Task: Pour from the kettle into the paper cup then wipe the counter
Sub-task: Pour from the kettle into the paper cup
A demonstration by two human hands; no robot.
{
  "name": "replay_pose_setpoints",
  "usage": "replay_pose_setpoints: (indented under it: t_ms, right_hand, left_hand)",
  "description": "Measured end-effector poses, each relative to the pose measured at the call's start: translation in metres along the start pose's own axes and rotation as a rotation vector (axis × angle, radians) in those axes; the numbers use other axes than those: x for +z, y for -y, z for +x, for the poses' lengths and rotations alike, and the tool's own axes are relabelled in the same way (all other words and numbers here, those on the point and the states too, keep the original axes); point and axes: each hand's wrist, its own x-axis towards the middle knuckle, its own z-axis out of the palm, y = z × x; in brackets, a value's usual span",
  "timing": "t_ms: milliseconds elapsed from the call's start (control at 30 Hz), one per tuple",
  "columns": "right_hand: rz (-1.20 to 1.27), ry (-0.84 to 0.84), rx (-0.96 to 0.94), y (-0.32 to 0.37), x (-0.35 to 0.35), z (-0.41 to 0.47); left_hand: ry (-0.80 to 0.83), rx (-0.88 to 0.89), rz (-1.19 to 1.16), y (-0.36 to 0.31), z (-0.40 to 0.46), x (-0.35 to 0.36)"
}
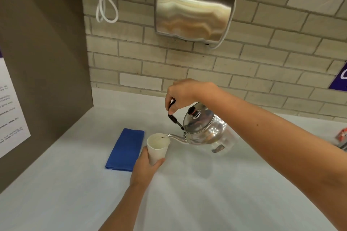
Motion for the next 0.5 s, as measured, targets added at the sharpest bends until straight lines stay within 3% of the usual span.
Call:
replay_pose_setpoints:
  t_ms: [500]
  right_hand:
    - [-0.026, 0.014, 0.004, 0.0076, -0.0083, -0.0019]
  left_hand:
    - [0.002, -0.009, 0.014, -0.0041, -0.0016, -0.0014]
